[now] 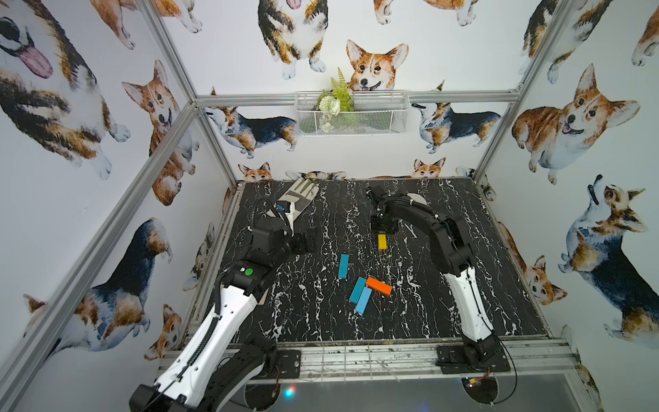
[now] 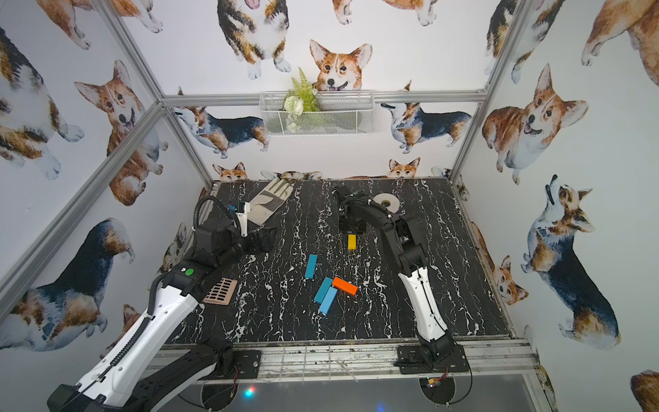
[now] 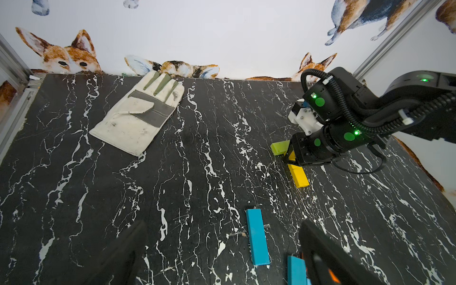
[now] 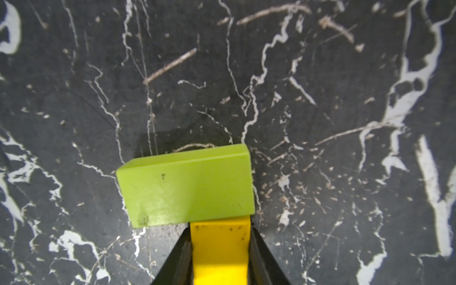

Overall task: Assemble a giraffe with building blocks
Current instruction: Assemble the building block at the center of the board, then pick up the building block from the center of the board.

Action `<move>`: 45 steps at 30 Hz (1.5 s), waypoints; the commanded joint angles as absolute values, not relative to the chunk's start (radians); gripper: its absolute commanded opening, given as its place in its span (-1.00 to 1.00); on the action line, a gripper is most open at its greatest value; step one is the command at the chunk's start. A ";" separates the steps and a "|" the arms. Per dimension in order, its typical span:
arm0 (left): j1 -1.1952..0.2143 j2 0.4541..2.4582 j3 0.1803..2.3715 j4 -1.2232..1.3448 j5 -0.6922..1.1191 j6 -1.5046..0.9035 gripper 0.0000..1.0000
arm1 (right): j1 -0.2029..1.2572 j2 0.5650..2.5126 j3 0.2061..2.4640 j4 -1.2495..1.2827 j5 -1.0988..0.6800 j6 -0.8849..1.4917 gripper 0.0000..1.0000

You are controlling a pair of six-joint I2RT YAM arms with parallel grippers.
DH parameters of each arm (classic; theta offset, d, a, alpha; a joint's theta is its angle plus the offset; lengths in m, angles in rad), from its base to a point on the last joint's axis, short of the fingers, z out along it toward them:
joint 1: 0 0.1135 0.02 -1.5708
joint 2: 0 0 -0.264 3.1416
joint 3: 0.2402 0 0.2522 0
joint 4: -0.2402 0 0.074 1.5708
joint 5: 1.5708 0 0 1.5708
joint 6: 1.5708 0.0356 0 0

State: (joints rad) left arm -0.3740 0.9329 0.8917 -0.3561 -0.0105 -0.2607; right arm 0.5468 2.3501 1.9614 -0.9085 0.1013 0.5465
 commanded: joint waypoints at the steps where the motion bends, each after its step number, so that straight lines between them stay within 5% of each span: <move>1: -0.372 0.931 0.898 -0.333 -0.013 -0.262 1.00 | 0.545 2.362 1.970 -0.916 0.101 0.541 -0.26; 7: -0.373 0.930 0.899 -0.332 -0.011 -0.262 1.00 | 0.543 2.365 1.973 -0.919 0.104 0.540 -0.20; 13: -0.373 0.930 0.898 -0.334 -0.009 -0.262 1.00 | 0.543 2.317 1.920 -0.885 0.099 0.518 0.59; 22: -0.372 0.929 0.900 -0.331 -0.009 -0.265 1.00 | 0.591 2.058 1.694 -0.797 0.083 0.545 1.00; 26: -0.369 0.926 0.900 -0.331 -0.006 -0.265 1.00 | 0.705 1.991 1.652 -0.798 0.090 0.621 0.98; 30: -0.365 0.918 0.899 -0.333 -0.012 -0.267 1.00 | 0.825 2.069 1.739 -0.848 0.088 0.721 0.57; 33: -0.360 0.913 0.899 -0.334 -0.014 -0.270 1.00 | 0.887 2.153 1.807 -0.855 0.073 0.803 0.45; 45: -0.357 0.892 0.897 -0.337 -0.013 -0.272 1.00 | 0.939 2.309 1.957 -0.979 0.139 0.905 0.37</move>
